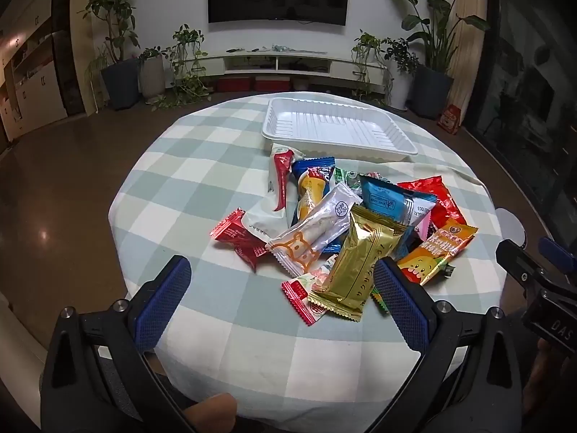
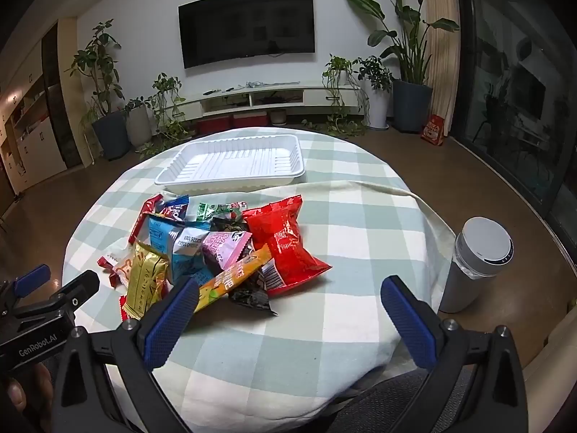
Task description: Organize snacks
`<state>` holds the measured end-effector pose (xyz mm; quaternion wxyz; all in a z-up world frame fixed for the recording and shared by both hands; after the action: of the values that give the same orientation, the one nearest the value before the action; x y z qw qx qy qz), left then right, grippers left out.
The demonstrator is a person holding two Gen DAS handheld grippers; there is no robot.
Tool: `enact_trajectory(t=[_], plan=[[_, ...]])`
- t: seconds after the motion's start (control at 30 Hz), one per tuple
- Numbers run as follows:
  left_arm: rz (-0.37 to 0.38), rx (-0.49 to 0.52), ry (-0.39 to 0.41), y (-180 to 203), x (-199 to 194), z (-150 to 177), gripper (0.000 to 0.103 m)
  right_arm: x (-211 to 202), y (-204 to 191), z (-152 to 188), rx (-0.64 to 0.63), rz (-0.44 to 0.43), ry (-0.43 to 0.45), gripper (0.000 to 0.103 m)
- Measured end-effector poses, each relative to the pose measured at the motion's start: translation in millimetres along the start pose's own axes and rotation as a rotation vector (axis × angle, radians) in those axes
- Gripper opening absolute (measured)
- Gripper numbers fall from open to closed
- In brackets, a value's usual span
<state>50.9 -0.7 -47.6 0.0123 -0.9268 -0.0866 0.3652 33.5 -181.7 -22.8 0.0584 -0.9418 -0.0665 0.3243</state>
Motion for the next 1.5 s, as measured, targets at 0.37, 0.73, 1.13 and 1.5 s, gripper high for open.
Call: enact_trajectory(t=[0.37, 0.73, 1.13, 1.5], plan=[[-0.021, 0.006, -0.014, 1.6, 1.9, 4.6, 0.103, 0.6, 0.2, 0.0, -0.001, 0.002, -0.002, 0.103], [-0.022, -0.007, -0.016, -5.9, 2.9, 2.6, 0.102, 0.6, 1.0, 2.2, -0.004, 0.008, -0.006, 0.103], [-0.026, -0.011, -0.019, -7.0, 2.4, 4.1, 0.102, 1.5, 0.5, 4.3, -0.003, 0.007, -0.009, 0.103], [-0.029, -0.014, -0.02, -8.2, 3.1, 4.5, 0.102, 2.0, 0.3, 6.1, -0.004, 0.007, -0.009, 0.103]])
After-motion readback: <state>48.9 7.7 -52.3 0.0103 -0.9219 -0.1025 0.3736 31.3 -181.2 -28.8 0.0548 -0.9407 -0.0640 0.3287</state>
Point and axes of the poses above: each gripper's, at about its wrist camera, not at the fingertips, and x roughly the way its jaws point, y to its right, z to its underside, the point moved 7 cm from there along x, roughly the way its jaws point, and after that the axes turned 10 degrees about -z, right-handed, at the moved point
